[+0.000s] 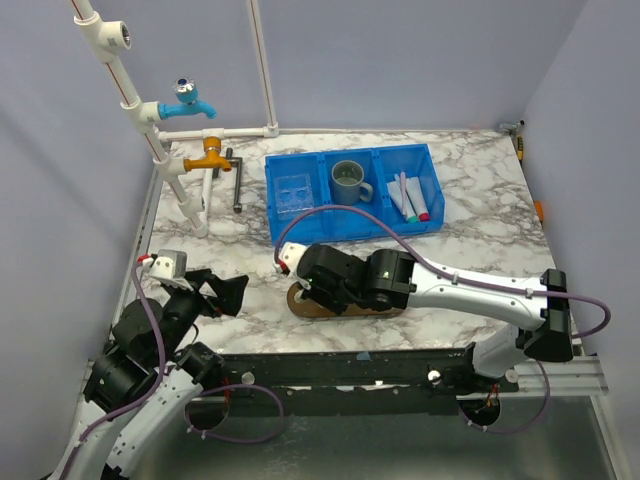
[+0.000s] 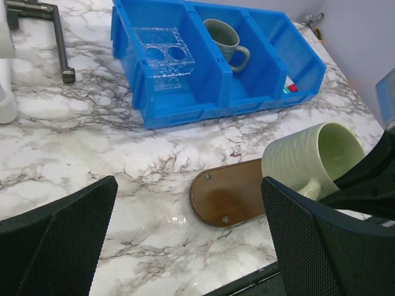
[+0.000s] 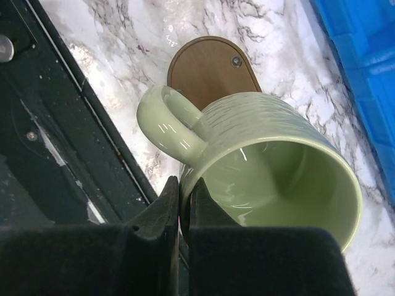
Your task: Prepare toiletry sets of a toothbrush and toothpaste on the tray
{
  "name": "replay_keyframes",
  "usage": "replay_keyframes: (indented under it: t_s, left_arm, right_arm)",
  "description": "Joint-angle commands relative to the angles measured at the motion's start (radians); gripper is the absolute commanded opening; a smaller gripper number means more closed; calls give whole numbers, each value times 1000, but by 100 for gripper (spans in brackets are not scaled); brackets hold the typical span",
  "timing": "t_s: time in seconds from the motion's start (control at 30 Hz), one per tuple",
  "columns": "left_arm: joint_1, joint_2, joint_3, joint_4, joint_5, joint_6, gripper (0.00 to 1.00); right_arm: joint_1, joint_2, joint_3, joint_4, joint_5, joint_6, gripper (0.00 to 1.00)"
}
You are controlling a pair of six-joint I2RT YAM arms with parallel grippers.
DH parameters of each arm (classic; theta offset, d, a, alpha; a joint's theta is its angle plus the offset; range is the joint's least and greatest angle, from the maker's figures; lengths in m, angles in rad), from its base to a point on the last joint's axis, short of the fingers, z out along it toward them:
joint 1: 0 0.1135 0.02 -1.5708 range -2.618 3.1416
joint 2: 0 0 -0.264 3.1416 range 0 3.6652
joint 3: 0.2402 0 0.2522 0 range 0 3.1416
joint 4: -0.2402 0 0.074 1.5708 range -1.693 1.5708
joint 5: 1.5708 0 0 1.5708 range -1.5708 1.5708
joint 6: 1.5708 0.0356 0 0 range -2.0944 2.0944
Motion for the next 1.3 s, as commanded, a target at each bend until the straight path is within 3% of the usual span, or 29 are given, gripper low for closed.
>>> replay_keyframes:
  t_s: [0.0,0.2,0.5,1.27]
  left_arm:
    - [-3,-30,-2,-24,-96,-20,99]
    - [-2,-37,-2,-30,-115,-25,99]
    - [-2,-42,-2,-32,-122,-26,99]
    - [-3,-67,-4,-29,-117,-23,99]
  right_arm:
    - [11,9,-33,161,-46,-144,0]
    - [12,41,-71,235,-157,-261,0]
    - [12,111,-66,272,-193,-333,0]
    - [-106,284,109,173,-311,-345,0]
